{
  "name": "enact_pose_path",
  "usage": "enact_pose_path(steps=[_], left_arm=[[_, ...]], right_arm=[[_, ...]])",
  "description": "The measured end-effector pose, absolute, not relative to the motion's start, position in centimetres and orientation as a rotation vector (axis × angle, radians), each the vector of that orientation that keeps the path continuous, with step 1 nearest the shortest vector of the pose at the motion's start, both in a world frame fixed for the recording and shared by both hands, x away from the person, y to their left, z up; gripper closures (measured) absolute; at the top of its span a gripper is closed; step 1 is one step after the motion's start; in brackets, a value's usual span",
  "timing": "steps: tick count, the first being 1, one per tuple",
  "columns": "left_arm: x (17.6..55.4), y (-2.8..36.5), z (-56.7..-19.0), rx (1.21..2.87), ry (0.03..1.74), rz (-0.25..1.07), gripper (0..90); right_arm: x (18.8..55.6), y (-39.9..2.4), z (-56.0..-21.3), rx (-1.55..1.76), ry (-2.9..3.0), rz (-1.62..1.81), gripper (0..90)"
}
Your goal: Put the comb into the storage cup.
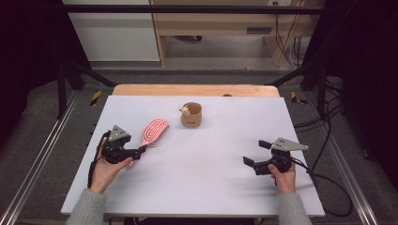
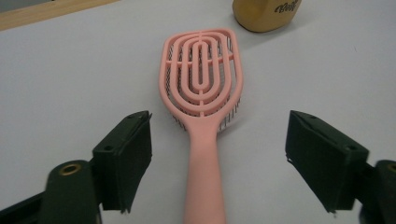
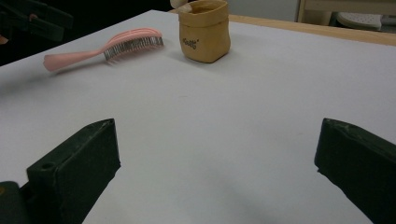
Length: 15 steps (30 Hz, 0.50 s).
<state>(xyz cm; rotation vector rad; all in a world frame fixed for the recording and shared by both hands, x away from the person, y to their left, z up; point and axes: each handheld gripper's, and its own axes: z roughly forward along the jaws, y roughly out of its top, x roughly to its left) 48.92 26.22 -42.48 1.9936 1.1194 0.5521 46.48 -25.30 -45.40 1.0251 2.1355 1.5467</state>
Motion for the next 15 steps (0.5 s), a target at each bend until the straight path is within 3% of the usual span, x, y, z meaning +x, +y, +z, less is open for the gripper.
enact_pose_path(steps=[9, 15], left_arm=[[49.08, 25.95, -42.22, 2.002, 1.138, 0.553, 5.4], [49.12, 25.85, -41.73, 2.013, 1.128, 0.548, 1.4]], right_arm=[[46.47, -25.3, -45.4, 1.025, 2.137, 1.547, 0.3], [46.48, -25.28, -45.41, 1.026, 2.137, 1.546, 0.3]])
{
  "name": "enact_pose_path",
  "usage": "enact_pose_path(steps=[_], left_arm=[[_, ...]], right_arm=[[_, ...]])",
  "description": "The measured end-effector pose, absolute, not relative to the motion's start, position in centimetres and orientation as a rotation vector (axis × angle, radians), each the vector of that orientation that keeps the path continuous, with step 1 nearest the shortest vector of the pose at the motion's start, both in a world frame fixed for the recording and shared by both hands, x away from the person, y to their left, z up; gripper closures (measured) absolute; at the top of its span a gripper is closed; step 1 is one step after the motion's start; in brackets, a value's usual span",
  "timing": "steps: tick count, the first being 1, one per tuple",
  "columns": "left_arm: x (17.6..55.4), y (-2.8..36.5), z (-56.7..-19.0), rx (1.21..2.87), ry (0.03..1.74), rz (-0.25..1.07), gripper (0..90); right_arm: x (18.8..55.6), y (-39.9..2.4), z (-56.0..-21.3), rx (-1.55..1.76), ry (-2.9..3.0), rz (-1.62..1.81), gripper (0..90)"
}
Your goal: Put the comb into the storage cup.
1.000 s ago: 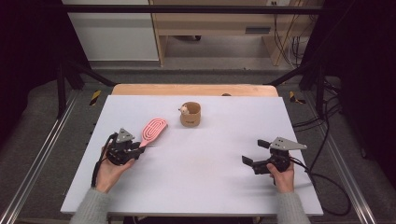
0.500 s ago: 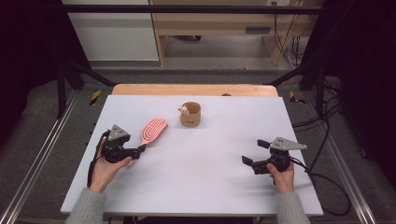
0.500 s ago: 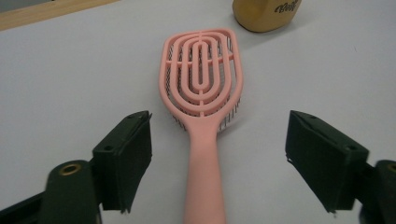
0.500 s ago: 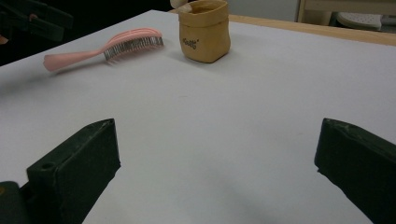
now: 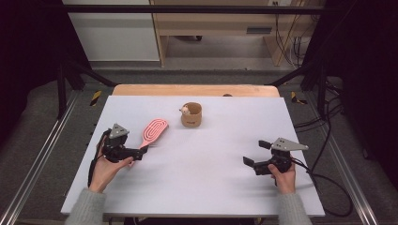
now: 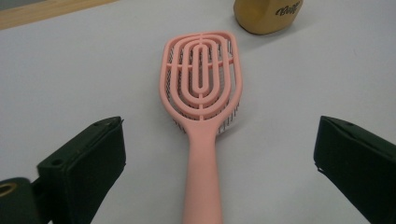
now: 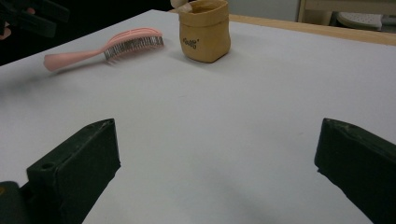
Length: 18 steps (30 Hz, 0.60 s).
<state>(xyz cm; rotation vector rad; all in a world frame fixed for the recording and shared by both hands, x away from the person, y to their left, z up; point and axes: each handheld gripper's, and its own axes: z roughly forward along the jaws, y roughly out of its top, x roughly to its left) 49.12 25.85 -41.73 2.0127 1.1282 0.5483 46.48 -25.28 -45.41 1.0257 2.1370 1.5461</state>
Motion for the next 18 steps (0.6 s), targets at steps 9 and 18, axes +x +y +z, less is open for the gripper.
enact_pose_path(steps=[9, 18], left_arm=[[49.6, 25.6, -41.5, 2.016, 1.132, 0.543, 0.0], [50.4, 25.4, -42.0, 2.033, 1.153, 0.549, 0.0]], right_arm=[[46.5, -25.3, -45.4, 1.024, 2.138, 1.545, 0.3], [46.5, -25.3, -45.4, 1.02, 2.14, 1.542, 0.3]])
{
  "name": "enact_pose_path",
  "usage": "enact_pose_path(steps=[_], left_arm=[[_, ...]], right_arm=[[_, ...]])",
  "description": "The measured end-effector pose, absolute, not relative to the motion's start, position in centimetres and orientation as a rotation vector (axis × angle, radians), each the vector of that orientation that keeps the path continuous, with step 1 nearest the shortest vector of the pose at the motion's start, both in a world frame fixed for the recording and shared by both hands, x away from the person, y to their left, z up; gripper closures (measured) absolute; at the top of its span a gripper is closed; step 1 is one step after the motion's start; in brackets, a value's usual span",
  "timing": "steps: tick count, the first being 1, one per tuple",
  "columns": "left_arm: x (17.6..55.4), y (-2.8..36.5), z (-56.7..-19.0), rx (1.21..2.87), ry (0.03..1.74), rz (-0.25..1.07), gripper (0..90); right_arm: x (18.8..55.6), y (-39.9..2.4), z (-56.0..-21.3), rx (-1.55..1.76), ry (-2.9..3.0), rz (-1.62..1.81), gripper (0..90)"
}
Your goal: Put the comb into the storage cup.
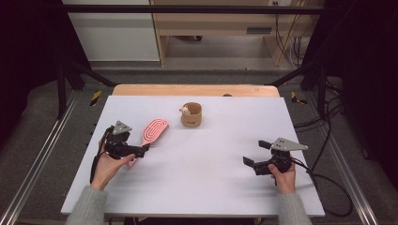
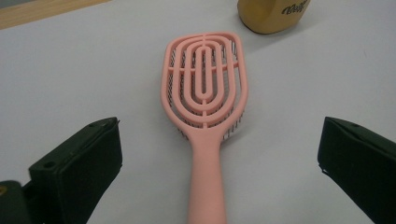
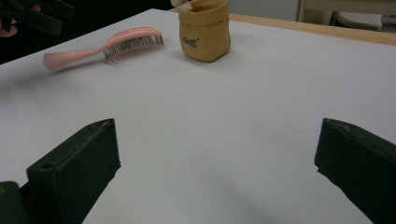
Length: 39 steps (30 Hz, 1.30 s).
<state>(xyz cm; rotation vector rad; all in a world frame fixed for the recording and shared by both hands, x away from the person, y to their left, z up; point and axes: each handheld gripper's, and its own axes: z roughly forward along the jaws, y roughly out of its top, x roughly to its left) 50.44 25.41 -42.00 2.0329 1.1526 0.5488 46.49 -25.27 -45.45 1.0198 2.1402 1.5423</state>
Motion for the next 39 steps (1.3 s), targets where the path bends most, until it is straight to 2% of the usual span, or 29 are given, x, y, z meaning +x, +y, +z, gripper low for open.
enact_pose_path(steps=[26, 39], left_arm=[[52.4, 24.8, -44.4, 2.141, 1.224, 0.529, 1.6], [52.7, 24.6, -45.4, 2.181, 1.229, 0.511, 10.6]], right_arm=[[46.5, -25.2, -45.5, 1.022, 2.145, 1.543, 0.3], [46.5, -25.2, -45.5, 1.021, 2.143, 1.545, 0.3]])
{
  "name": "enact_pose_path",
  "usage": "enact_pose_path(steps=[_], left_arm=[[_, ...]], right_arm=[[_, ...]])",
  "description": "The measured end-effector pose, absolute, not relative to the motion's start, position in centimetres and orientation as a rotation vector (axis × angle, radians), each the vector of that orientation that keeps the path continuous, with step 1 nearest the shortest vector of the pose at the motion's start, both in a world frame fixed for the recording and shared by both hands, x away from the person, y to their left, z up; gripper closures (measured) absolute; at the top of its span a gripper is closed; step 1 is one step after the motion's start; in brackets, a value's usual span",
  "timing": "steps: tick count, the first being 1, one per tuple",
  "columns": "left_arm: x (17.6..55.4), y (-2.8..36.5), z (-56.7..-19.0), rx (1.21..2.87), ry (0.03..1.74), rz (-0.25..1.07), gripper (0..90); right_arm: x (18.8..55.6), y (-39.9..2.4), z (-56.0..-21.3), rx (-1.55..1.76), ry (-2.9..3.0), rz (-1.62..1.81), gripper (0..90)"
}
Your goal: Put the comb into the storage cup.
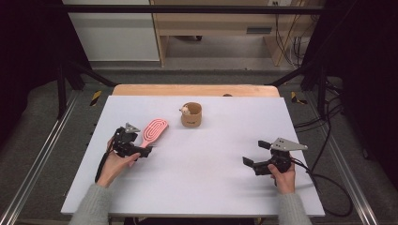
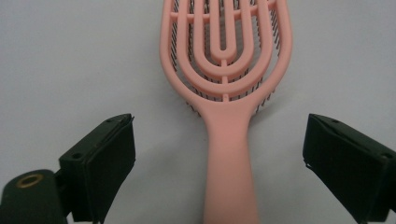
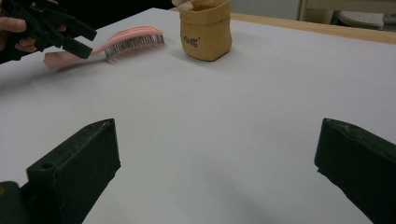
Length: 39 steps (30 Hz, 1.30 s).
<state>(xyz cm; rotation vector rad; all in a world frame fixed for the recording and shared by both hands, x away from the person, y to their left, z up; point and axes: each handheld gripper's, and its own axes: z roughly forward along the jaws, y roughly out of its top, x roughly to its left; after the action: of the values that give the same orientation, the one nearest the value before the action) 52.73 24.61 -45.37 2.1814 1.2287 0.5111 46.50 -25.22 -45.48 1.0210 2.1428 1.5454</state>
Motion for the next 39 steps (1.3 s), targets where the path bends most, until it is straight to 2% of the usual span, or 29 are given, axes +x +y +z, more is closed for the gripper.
enact_pose_path(steps=[22, 31, 39], left_arm=[[52.99, 24.47, -45.79, 2.227, 1.222, 0.481, 43.7], [53.2, 24.53, -45.89, 2.219, 1.227, 0.456, 55.2], [53.28, 24.29, -45.94, 2.227, 1.226, 0.462, 61.4]], right_arm=[[46.54, -25.2, -45.52, 1.02, 2.146, 1.541, 0.3], [46.53, -25.2, -45.5, 1.022, 2.145, 1.544, 0.3], [46.53, -25.2, -45.5, 1.022, 2.146, 1.543, 0.3]])
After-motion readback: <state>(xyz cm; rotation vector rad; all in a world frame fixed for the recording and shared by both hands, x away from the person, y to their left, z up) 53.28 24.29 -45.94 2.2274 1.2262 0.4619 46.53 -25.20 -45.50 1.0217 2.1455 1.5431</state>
